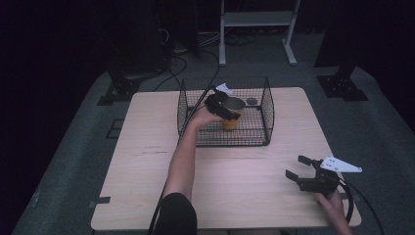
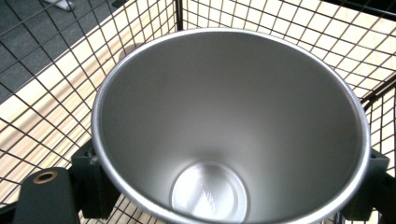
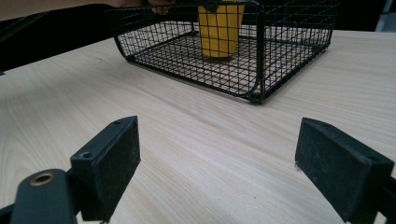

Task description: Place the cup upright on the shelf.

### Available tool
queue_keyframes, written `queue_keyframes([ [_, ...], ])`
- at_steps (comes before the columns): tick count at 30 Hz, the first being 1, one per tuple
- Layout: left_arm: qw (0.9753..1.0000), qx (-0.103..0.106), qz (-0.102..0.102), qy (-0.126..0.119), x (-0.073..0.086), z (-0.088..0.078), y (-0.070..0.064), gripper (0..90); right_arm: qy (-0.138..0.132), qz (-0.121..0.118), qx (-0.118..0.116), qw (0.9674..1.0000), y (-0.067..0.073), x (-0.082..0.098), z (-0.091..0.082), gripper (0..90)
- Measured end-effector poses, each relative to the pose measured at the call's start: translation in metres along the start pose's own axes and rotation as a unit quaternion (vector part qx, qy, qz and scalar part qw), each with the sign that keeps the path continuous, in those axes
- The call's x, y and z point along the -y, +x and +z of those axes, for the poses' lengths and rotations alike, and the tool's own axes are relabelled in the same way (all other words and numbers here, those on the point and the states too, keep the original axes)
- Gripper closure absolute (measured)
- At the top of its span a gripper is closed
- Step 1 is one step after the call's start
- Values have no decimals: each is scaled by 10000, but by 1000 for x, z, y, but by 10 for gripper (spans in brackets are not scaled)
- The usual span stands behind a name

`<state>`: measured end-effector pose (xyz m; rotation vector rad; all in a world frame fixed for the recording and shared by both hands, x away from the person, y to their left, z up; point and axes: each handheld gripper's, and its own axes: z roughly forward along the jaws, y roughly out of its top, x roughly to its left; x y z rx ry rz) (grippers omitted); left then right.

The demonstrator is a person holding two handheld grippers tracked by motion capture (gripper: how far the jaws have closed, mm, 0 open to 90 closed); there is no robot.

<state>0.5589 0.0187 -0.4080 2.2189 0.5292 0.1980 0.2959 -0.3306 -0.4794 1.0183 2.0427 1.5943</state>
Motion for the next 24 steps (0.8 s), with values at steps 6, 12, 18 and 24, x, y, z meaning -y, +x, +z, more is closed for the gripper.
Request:
queue_keyframes([
  [6,9999,38,91,141,-1,2,-2,142,1,5,-5,10000,0,0,0,130],
  [12,9999,68,86,131,1,2,-4,136,0,1,-5,10000,0,0,0,131],
  [18,9999,58,86,135,2,0,-4,122,2,-5,-4,10000,0,0,0,130],
  [24,9999,-24,0,112,1,-3,-3,29,4,-3,-9,10000,0,0,0,130],
])
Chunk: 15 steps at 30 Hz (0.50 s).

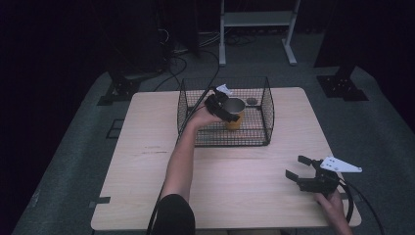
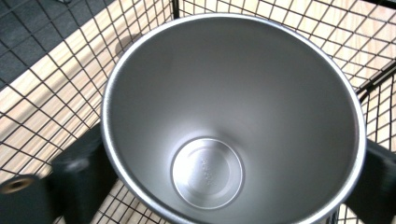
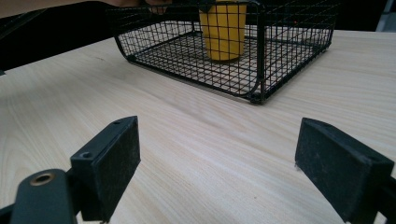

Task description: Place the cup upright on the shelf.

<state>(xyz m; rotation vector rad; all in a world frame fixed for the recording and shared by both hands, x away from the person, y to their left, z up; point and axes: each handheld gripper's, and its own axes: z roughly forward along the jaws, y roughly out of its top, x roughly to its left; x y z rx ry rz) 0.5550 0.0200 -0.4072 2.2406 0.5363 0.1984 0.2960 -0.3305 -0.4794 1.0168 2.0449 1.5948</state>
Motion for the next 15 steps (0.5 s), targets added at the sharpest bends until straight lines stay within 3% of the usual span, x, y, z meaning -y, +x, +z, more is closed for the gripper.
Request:
queue_keyframes([
  [15,9999,-50,37,-109,-5,-5,-3,5,-2,14,-9,10000,0,0,0,130],
])
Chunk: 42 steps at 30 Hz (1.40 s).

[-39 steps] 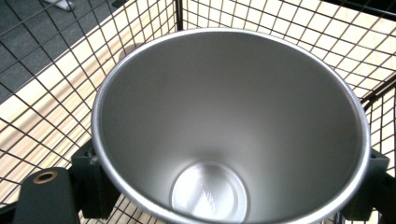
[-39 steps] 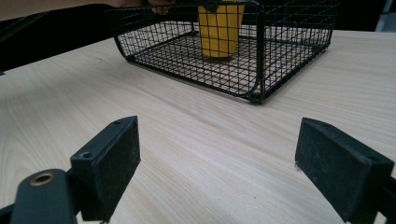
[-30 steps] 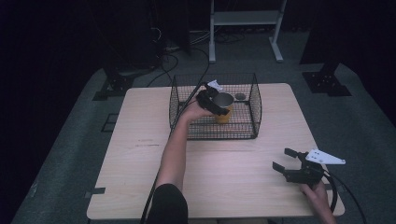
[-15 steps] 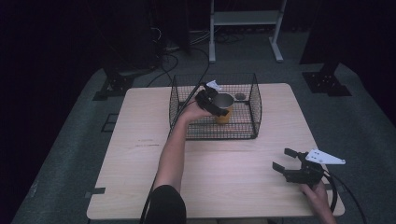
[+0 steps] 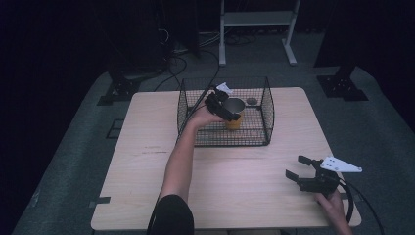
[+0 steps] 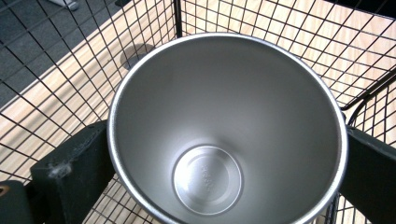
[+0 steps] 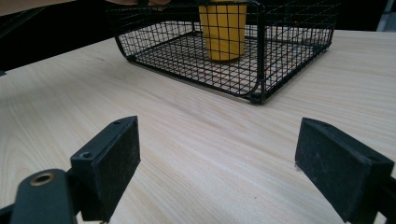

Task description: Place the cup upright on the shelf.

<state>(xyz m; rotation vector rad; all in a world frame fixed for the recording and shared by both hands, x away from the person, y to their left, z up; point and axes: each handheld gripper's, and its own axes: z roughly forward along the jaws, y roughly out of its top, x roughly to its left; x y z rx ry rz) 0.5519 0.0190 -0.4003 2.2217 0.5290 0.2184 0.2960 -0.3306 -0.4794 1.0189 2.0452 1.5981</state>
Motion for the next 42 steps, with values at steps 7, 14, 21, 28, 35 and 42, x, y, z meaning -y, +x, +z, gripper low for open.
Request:
queue_keyframes([
  [7,9999,17,-12,-134,-4,-5,0,5,-1,12,-10,10000,0,0,0,131],
  [14,9998,-6,61,-205,-9,-9,-2,4,-23,32,-37,10000,-1,0,-1,130],
  [21,9994,-15,117,-327,-15,-18,-4,4,-46,35,-53,10000,-1,1,-1,130],
  [28,9989,-35,194,-431,-19,-28,-10,4,-45,61,-29,10000,-1,1,-1,130],
  [35,9978,-125,245,-607,-18,-41,-19,5,-13,16,21,10000,0,0,-1,130],
  [42,9970,-156,221,-726,-16,-51,-25,5,4,4,46,10000,0,0,0,130],
])
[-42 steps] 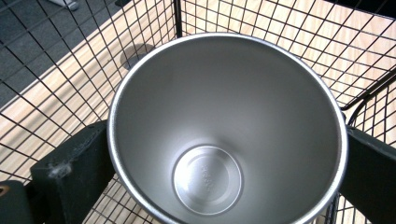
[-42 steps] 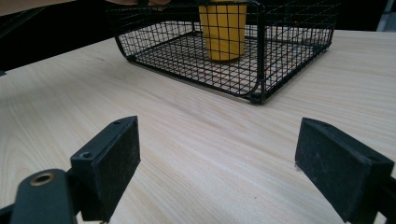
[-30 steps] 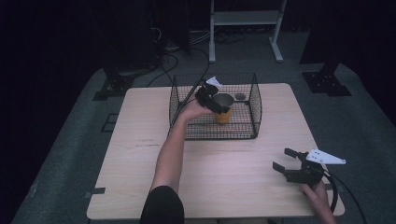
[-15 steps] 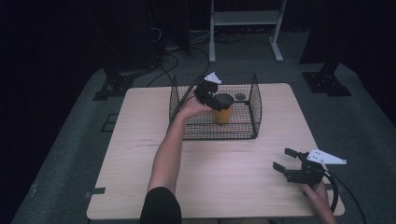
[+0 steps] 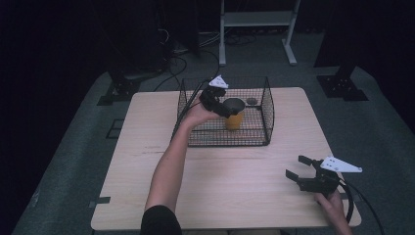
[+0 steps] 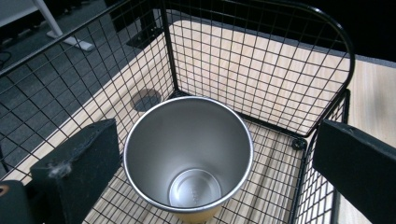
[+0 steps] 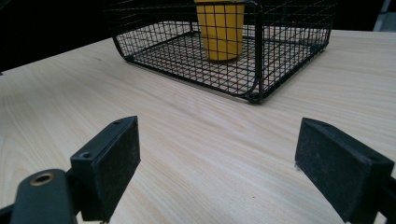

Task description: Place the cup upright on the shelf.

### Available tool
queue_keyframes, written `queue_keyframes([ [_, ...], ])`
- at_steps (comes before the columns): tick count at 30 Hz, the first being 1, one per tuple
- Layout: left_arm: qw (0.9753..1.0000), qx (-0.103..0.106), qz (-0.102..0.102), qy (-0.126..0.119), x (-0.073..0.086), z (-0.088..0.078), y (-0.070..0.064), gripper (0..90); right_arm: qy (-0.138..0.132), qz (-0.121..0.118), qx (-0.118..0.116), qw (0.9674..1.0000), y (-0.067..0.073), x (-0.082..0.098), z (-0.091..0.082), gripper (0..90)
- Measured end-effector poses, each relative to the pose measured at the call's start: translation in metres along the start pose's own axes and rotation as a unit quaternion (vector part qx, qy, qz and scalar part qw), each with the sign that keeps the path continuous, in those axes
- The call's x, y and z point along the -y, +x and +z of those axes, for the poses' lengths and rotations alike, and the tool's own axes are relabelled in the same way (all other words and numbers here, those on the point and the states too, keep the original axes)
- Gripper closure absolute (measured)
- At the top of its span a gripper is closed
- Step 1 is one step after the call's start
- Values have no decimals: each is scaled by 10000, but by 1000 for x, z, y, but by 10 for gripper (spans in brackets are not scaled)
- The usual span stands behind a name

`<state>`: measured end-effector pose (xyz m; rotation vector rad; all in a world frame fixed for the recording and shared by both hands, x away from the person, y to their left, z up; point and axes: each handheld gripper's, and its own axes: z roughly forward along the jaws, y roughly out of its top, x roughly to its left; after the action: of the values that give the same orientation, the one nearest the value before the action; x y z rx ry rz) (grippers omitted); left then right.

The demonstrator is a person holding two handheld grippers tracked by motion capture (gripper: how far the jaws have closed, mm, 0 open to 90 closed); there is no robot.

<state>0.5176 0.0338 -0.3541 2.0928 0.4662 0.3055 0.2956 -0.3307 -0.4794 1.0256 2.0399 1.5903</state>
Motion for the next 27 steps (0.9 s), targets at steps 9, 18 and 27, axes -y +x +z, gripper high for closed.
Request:
queue_keyframes([
  [9,9999,-56,-5,-144,5,-11,-13,6,-5,-17,25,10000,0,0,0,130],
  [18,9988,-239,-125,-399,11,-29,-19,6,11,-13,60,10000,1,0,0,130],
  [27,9985,-221,-120,-490,17,-45,-29,6,20,0,106,9999,1,0,1,130],
])
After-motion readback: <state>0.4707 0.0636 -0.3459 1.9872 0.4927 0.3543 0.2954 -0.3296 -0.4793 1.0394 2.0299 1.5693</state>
